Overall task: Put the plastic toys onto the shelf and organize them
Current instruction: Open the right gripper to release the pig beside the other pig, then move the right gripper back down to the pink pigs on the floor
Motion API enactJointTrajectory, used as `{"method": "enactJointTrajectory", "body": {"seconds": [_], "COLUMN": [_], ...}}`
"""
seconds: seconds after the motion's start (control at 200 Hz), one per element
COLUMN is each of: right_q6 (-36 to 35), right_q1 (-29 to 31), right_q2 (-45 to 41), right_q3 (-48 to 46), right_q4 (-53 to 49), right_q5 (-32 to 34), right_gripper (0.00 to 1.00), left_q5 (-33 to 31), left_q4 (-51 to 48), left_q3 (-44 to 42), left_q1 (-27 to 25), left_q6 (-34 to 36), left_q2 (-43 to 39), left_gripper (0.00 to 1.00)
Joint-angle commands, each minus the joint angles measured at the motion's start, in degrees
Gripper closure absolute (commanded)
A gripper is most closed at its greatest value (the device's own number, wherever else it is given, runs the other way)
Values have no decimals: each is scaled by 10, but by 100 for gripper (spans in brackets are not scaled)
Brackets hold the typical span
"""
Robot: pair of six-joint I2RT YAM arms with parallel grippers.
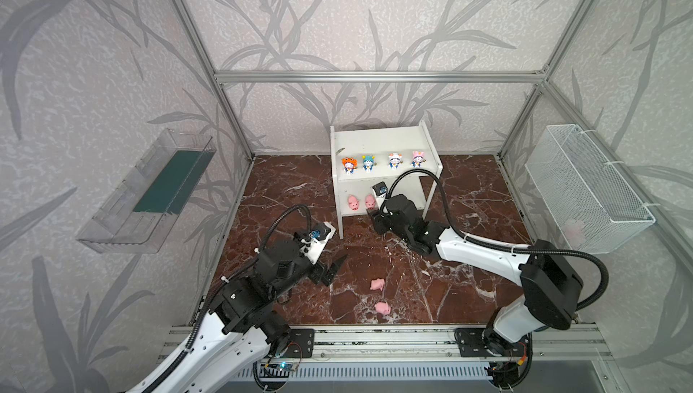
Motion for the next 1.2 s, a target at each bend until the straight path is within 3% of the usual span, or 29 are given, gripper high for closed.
{"method": "enactJointTrajectory", "body": {"seconds": [0.0, 0.31, 0.53, 0.73, 1.195], "right_q6": [5, 14, 30, 47, 40], "right_q1": [-2, 33, 75, 120, 126], "right_q2": [-60, -228, -292, -264, -134], "right_q3": [-31, -167, -265, -304, -254], "right_q4": [-3, -79, -110, -122, -105], "right_q5": [-1, -28, -70, -140, -169], "right_gripper": [43, 35, 34, 34, 34], "left_q5": [8, 18, 24, 23, 25], "left_q4": [9, 9, 6, 5, 5], "left_q3": [-6, -4, -4, -3, -2], "left_q1": [-2, -2, -2, -2, -2], "left_q6": [6, 6, 6, 5, 4], "left_q2": [-1, 5, 9, 14, 18], "left_gripper": [1, 1, 1, 1, 1]}}
